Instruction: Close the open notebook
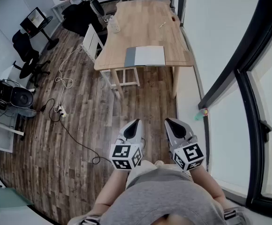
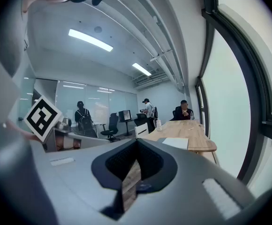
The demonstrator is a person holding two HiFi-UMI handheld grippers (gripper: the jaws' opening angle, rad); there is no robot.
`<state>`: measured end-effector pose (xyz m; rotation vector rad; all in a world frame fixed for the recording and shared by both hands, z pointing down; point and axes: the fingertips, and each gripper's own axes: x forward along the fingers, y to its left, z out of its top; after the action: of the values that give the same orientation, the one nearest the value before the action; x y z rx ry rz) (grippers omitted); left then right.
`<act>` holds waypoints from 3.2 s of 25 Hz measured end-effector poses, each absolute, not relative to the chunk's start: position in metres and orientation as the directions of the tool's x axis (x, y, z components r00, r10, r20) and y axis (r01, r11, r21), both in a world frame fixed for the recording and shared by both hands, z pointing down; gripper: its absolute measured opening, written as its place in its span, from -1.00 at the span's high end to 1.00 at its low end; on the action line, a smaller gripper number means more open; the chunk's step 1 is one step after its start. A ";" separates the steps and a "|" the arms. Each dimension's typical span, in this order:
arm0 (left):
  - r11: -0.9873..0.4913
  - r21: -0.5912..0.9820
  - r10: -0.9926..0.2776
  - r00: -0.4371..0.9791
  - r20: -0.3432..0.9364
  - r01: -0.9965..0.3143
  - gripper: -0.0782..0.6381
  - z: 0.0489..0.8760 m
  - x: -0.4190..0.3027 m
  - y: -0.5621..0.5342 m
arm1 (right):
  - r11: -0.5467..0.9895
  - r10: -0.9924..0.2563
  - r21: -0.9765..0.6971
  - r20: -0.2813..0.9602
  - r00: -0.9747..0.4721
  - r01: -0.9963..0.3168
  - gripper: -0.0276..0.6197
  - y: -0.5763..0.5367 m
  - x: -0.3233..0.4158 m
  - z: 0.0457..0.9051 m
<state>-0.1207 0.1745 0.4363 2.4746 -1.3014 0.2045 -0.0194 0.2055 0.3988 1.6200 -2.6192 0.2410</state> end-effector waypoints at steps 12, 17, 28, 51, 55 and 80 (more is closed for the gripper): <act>-0.528 0.235 -0.775 0.576 0.259 -0.816 0.77 0.429 -0.122 0.199 | 0.463 -0.873 -0.098 0.125 -0.472 -0.881 0.92 0.225 -0.022 0.395; -0.518 0.243 -0.780 0.570 0.258 -0.820 0.77 0.430 -0.120 0.205 | 0.464 -0.866 -0.152 0.132 -0.483 -0.873 0.92 0.227 -0.018 0.401; -0.499 0.261 -0.792 0.557 0.250 -0.827 0.77 0.431 -0.123 0.207 | 0.475 -0.857 -0.186 0.126 -0.500 -0.860 0.91 0.229 -0.023 0.404; -0.486 0.305 -0.776 0.565 0.280 -0.819 0.77 0.454 -0.116 0.037 | 0.445 -0.869 -0.144 0.168 -0.465 -0.884 0.92 0.063 -0.011 0.412; -0.497 0.295 -0.768 0.572 0.289 -0.816 0.77 0.453 -0.116 -0.010 | 0.431 -0.877 -0.134 0.168 -0.449 -0.892 0.91 0.017 -0.009 0.406; -0.507 0.302 -0.722 0.589 0.364 -0.807 0.77 0.492 -0.141 -0.231 | 0.373 -0.899 -0.129 0.197 -0.392 -0.919 0.91 -0.189 -0.023 0.416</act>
<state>-0.1411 -0.2309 0.4923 2.3808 -1.2226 0.2640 -0.0226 -0.1888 0.4160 1.6762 -2.5238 0.3322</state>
